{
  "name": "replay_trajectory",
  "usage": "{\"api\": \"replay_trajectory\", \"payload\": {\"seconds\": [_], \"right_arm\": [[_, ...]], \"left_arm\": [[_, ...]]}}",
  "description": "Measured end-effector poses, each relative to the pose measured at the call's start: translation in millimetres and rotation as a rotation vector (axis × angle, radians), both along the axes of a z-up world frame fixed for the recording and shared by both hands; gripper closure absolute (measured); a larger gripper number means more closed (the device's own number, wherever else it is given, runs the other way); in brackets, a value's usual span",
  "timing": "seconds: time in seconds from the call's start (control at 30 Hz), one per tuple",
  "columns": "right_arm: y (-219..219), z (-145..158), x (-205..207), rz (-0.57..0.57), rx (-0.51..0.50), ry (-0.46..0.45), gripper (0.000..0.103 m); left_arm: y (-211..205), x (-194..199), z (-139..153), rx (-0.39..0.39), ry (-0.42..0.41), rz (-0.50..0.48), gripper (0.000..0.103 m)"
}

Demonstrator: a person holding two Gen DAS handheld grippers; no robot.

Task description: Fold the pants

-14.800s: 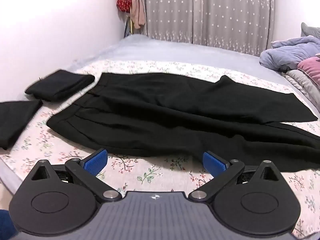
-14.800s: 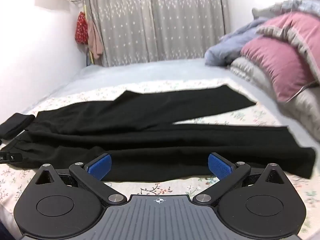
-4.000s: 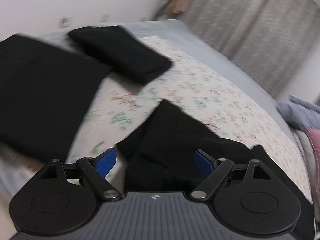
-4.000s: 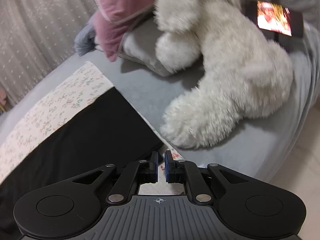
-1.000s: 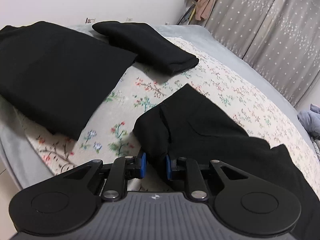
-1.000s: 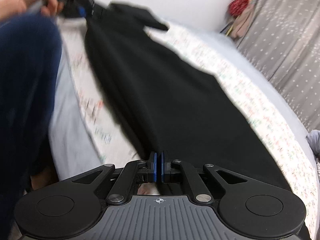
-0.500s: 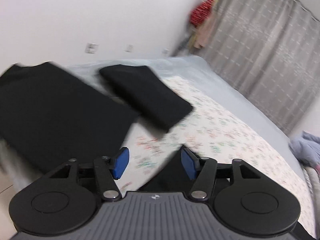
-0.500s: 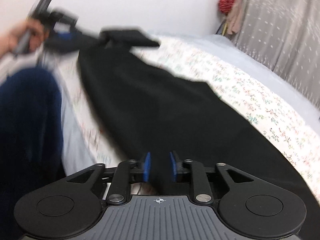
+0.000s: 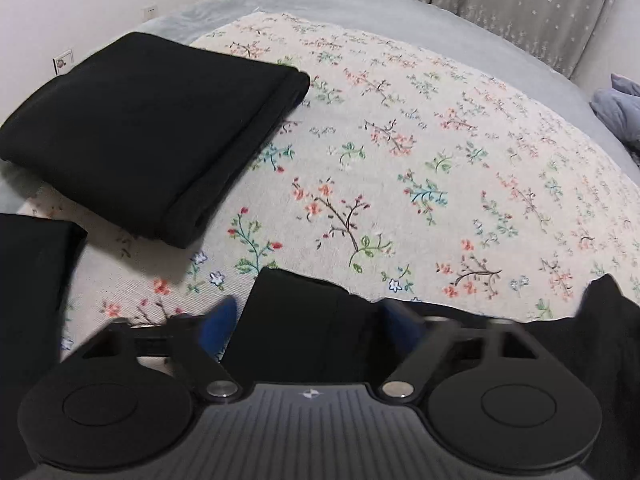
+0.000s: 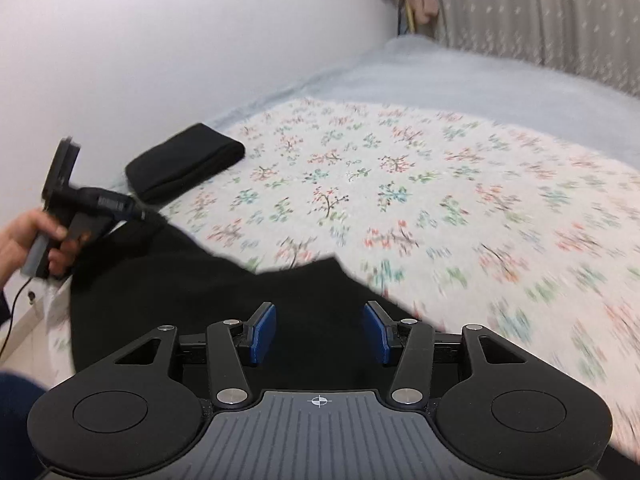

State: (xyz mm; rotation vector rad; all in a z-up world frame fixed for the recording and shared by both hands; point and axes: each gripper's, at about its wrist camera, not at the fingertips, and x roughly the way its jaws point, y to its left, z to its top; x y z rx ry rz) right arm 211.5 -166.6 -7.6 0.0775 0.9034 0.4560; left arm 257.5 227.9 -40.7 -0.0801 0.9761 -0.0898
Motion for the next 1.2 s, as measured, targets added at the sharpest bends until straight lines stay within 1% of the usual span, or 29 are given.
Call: {"api": "replay_trajectory", "payload": {"seconds": [0.03, 0.07, 0.1, 0.13, 0.17, 0.2, 0.23, 0.3, 0.33, 0.37, 0.4, 0.43, 0.5, 0.53, 0.6, 0.63, 0.67, 0.73, 0.8, 0.83, 0.87, 0.9, 0.93, 0.97, 1.03, 1.07, 1.1, 1.13, 1.2], "right_arm": [[3.7, -7.8, 17.8, 0.002, 0.013, 0.025, 0.055], [8.2, -17.1, 32.9, 0.003, 0.027, 0.060, 0.055], [10.3, -26.5, 44.0, 0.003, 0.040, 0.097, 0.055], [15.8, -36.9, 55.1, 0.008, 0.039, 0.135, 0.059], [22.1, -47.0, 59.3, 0.022, 0.025, 0.159, 0.068], [30.3, -55.5, 62.1, 0.044, -0.016, 0.174, 0.100], [38.2, -60.9, 57.4, 0.062, -0.054, 0.161, 0.103], [42.6, -54.4, 46.6, 0.059, -0.087, 0.069, 0.103], [41.0, -45.8, 42.5, 0.031, -0.085, 0.014, 0.103], [38.3, -35.8, 33.7, 0.011, -0.060, -0.055, 0.103], [36.6, -27.2, 25.3, -0.004, -0.047, -0.109, 0.103], [38.8, -21.8, 17.1, -0.016, -0.058, -0.153, 0.103], [48.8, -23.0, 8.6, -0.010, -0.122, -0.197, 0.103], [54.3, -30.0, 9.0, -0.002, -0.164, -0.192, 0.103], [60.8, -51.1, 20.2, -0.001, -0.226, -0.145, 0.103], [64.8, -63.7, 28.4, -0.001, -0.255, -0.115, 0.103], [69.0, -72.0, 33.6, 0.004, -0.284, -0.111, 0.103], [71.8, -75.8, 38.6, -0.018, -0.287, -0.112, 0.103], [72.6, -76.0, 39.4, -0.025, -0.289, -0.108, 0.103], [72.1, -76.2, 37.2, -0.019, -0.301, -0.112, 0.103], [71.2, -77.7, 35.2, -0.029, -0.326, -0.117, 0.103], [69.3, -78.4, 33.2, -0.067, -0.370, -0.128, 0.103], [62.5, -74.8, 31.5, -0.118, -0.410, -0.135, 0.100], [54.0, -71.2, 27.5, -0.148, -0.401, -0.128, 0.091], [26.6, -57.3, 7.1, -0.171, -0.234, -0.094, 0.084], [13.2, -50.4, -7.0, -0.204, -0.173, -0.091, 0.081], [5.0, -45.1, -20.6, -0.245, -0.181, -0.101, 0.075], [0.8, -41.4, -32.1, -0.269, -0.208, -0.117, 0.074], [-3.2, -33.6, -57.2, -0.267, -0.242, -0.139, 0.073]], "left_arm": [[-1.7, -2.5, -2.8, 0.009, -0.017, 0.005, 0.028], [-1.5, -6.0, -4.9, 0.020, -0.031, -0.015, 0.039], [-3.5, -10.4, -5.5, 0.026, -0.047, -0.025, 0.043], [-0.6, -13.2, -4.9, 0.019, -0.057, -0.024, 0.051], [3.9, -17.9, -4.2, 0.002, -0.069, -0.013, 0.057], [8.0, -21.4, -1.2, -0.017, -0.083, 0.009, 0.060], [13.0, -25.3, 3.1, -0.041, -0.101, 0.034, 0.063], [19.7, -36.5, 15.3, -0.085, -0.166, 0.074, 0.065], [20.8, -42.9, 21.1, -0.100, -0.207, 0.088, 0.065], [20.0, -48.9, 24.5, -0.105, -0.249, 0.097, 0.065], [17.9, -54.7, 26.4, -0.100, -0.291, 0.102, 0.065], [14.7, -56.9, 25.5, -0.092, -0.311, 0.104, 0.065], [11.0, -53.5, 15.0, -0.077, -0.307, 0.117, 0.065], [10.0, -48.4, 7.1, -0.066, -0.292, 0.127, 0.065], [11.1, -36.0, -5.7, -0.059, -0.261, 0.156, 0.064], [14.3, -33.1, -8.9, -0.076, -0.254, 0.176, 0.064], [17.9, -33.5, -8.2, -0.095, -0.251, 0.191, 0.064], [20.7, -36.6, -5.8, -0.103, -0.260, 0.196, 0.064], [20.0, -39.2, -4.6, -0.068, -0.273, 0.182, 0.061], [20.0, -40.7, -4.9, -0.058, -0.274, 0.182, 0.056], [20.5, -41.2, -5.9, -0.052, -0.271, 0.185, 0.048], [21.7, -43.6, -4.5, -0.048, -0.270, 0.188, 0.043], [23.4, -44.4, -3.4, -0.039, -0.272, 0.196, 0.035], [26.6, -47.8, -0.4, -0.032, -0.278, 0.204, 0.028], [35.0, -53.3, 7.4, -0.028, -0.302, 0.216, 0.023], [39.4, -57.3, 13.0, -0.028, -0.311, 0.233, 0.020], [44.1, -66.5, 21.6, -0.025, -0.323, 0.260, 0.020], [46.9, -69.6, 26.4, -0.017, -0.336, 0.288, 0.020], [47.2, -82.4, 40.5, -0.011, -0.374, 0.306, 0.020]]}}
